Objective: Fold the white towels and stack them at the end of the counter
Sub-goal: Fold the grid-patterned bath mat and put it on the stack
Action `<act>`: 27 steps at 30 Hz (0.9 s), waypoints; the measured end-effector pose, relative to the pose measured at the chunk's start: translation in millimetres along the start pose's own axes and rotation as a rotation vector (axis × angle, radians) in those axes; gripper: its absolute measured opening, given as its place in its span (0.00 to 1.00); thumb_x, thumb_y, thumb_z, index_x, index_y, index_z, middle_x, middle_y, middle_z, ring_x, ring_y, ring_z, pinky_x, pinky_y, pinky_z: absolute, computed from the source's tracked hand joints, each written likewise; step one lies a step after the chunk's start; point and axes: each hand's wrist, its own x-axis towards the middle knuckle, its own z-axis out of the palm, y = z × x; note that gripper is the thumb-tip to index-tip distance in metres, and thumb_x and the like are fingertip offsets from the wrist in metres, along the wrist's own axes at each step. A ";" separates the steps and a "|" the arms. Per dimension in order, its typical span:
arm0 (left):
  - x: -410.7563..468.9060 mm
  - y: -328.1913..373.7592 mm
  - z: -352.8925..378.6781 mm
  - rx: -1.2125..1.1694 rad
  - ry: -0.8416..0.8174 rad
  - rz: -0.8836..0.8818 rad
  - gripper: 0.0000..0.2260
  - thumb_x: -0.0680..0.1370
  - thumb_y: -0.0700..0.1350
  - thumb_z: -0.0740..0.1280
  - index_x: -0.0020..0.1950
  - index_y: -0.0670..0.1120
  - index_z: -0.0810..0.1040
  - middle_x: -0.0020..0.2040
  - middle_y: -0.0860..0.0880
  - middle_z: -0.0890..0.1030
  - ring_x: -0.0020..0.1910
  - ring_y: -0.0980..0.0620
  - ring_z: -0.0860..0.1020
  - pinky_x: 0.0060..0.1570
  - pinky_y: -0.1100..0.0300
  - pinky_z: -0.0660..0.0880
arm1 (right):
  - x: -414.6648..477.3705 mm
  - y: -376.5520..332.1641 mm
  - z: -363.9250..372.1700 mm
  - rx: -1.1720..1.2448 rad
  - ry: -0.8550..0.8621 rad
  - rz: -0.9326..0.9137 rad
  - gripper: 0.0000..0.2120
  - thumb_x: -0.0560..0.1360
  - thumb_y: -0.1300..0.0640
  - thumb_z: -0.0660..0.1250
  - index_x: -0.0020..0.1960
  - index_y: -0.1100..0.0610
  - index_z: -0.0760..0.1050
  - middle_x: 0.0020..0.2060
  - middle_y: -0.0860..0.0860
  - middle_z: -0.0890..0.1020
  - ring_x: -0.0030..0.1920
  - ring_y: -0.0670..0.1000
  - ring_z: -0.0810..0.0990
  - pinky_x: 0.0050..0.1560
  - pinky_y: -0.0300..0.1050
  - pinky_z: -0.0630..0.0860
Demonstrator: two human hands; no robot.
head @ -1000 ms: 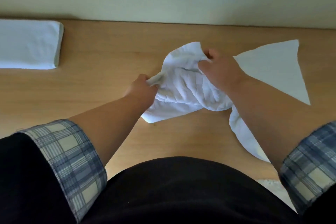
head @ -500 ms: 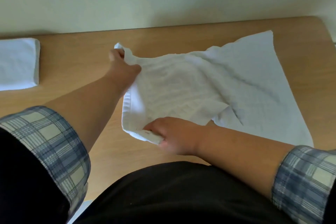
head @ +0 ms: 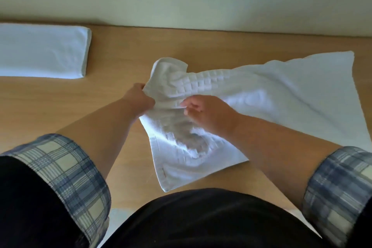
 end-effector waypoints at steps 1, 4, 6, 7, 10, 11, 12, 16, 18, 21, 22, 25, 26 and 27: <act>-1.4 -3.9 0.3 0.011 -0.018 0.004 0.24 0.72 0.36 0.65 0.67 0.46 0.72 0.52 0.44 0.78 0.49 0.44 0.77 0.44 0.53 0.77 | 15.7 -0.9 -11.7 0.037 0.133 0.011 0.12 0.82 0.54 0.62 0.62 0.50 0.79 0.53 0.43 0.82 0.54 0.43 0.80 0.53 0.37 0.74; -0.4 -15.0 0.6 -0.046 -0.023 0.024 0.20 0.72 0.35 0.63 0.63 0.46 0.76 0.52 0.43 0.80 0.49 0.42 0.79 0.47 0.51 0.79 | 63.9 -3.4 -39.6 -0.030 0.310 0.030 0.12 0.82 0.56 0.58 0.60 0.50 0.79 0.46 0.42 0.81 0.44 0.45 0.80 0.46 0.41 0.76; 2.0 -19.3 0.2 -0.059 0.001 0.041 0.20 0.71 0.35 0.61 0.62 0.47 0.77 0.51 0.43 0.80 0.48 0.43 0.79 0.45 0.54 0.77 | 95.4 -1.2 -45.9 -0.134 0.265 0.104 0.13 0.83 0.55 0.56 0.61 0.51 0.78 0.48 0.47 0.81 0.45 0.49 0.80 0.46 0.44 0.76; 2.5 -20.9 0.3 -0.043 0.011 0.051 0.20 0.71 0.36 0.61 0.61 0.48 0.77 0.50 0.44 0.80 0.48 0.44 0.79 0.45 0.55 0.76 | 110.3 0.8 -45.8 -0.193 0.216 0.160 0.13 0.83 0.54 0.57 0.61 0.52 0.78 0.49 0.48 0.82 0.45 0.50 0.80 0.46 0.45 0.76; 1.4 -26.8 1.1 -0.062 0.005 0.046 0.17 0.72 0.41 0.64 0.60 0.54 0.74 0.48 0.49 0.80 0.46 0.47 0.79 0.44 0.53 0.78 | 143.2 1.6 -35.3 -0.324 0.076 0.281 0.15 0.79 0.46 0.65 0.62 0.52 0.76 0.49 0.50 0.82 0.44 0.52 0.81 0.47 0.46 0.78; 0.3 -29.7 1.3 -0.098 -0.011 0.037 0.17 0.72 0.43 0.67 0.59 0.55 0.73 0.48 0.50 0.80 0.46 0.47 0.80 0.45 0.51 0.80 | 151.0 0.4 -30.7 -0.326 0.067 0.290 0.17 0.77 0.46 0.67 0.62 0.52 0.76 0.49 0.50 0.82 0.44 0.52 0.81 0.47 0.47 0.78; -0.8 -33.3 1.5 -0.123 -0.025 0.037 0.19 0.72 0.44 0.69 0.60 0.56 0.71 0.49 0.50 0.80 0.47 0.47 0.80 0.47 0.49 0.80 | 157.4 -1.8 -26.7 -0.328 0.069 0.285 0.15 0.77 0.47 0.68 0.61 0.52 0.77 0.48 0.51 0.82 0.44 0.53 0.81 0.47 0.47 0.78; -4.3 -48.7 2.3 -0.180 -0.054 0.046 0.24 0.70 0.47 0.75 0.62 0.56 0.69 0.51 0.51 0.79 0.49 0.47 0.80 0.49 0.47 0.80 | 169.3 -13.5 -25.6 -0.243 0.199 0.276 0.09 0.77 0.54 0.64 0.52 0.56 0.80 0.46 0.53 0.84 0.43 0.55 0.81 0.46 0.46 0.78; -5.5 -55.0 2.8 -0.169 -0.045 0.052 0.21 0.70 0.47 0.73 0.58 0.59 0.69 0.48 0.53 0.80 0.48 0.49 0.80 0.48 0.50 0.80 | 169.0 -24.9 -29.6 -0.175 0.444 0.239 0.08 0.77 0.52 0.60 0.46 0.53 0.77 0.43 0.50 0.82 0.40 0.54 0.79 0.40 0.43 0.73; -5.8 -59.6 -3.2 -0.042 -0.004 0.102 0.15 0.72 0.48 0.71 0.52 0.62 0.70 0.43 0.59 0.79 0.41 0.55 0.79 0.36 0.60 0.74 | 168.2 -47.8 -23.3 -0.046 0.661 0.061 0.06 0.79 0.53 0.58 0.50 0.49 0.74 0.42 0.46 0.78 0.43 0.52 0.76 0.42 0.42 0.67; -4.8 -60.1 -7.2 -0.004 0.013 0.116 0.15 0.73 0.49 0.71 0.53 0.62 0.70 0.42 0.59 0.79 0.40 0.57 0.78 0.33 0.61 0.71 | 169.5 -56.5 -18.1 -0.013 0.678 0.000 0.06 0.80 0.53 0.58 0.51 0.48 0.73 0.42 0.45 0.77 0.44 0.51 0.75 0.43 0.42 0.66; -0.3 -63.1 -20.1 0.000 0.077 0.111 0.13 0.75 0.53 0.70 0.56 0.61 0.70 0.42 0.60 0.80 0.38 0.58 0.78 0.31 0.62 0.69 | 178.4 -73.0 -2.0 -0.079 0.509 -0.135 0.12 0.81 0.57 0.57 0.62 0.50 0.73 0.53 0.48 0.79 0.52 0.51 0.77 0.48 0.40 0.67; 0.9 -64.6 -23.7 -0.030 0.099 0.093 0.13 0.76 0.53 0.69 0.58 0.60 0.70 0.42 0.60 0.80 0.38 0.58 0.79 0.32 0.62 0.70 | 180.9 -74.5 2.2 -0.143 0.353 -0.157 0.18 0.81 0.60 0.58 0.70 0.50 0.70 0.61 0.51 0.77 0.55 0.51 0.76 0.50 0.37 0.66; 1.6 -66.7 -26.6 -0.065 0.116 0.068 0.14 0.76 0.54 0.69 0.60 0.58 0.70 0.43 0.60 0.81 0.39 0.58 0.79 0.33 0.61 0.71 | 182.6 -73.7 6.0 -0.209 0.202 -0.161 0.23 0.81 0.61 0.58 0.76 0.51 0.64 0.67 0.53 0.74 0.56 0.51 0.76 0.49 0.34 0.65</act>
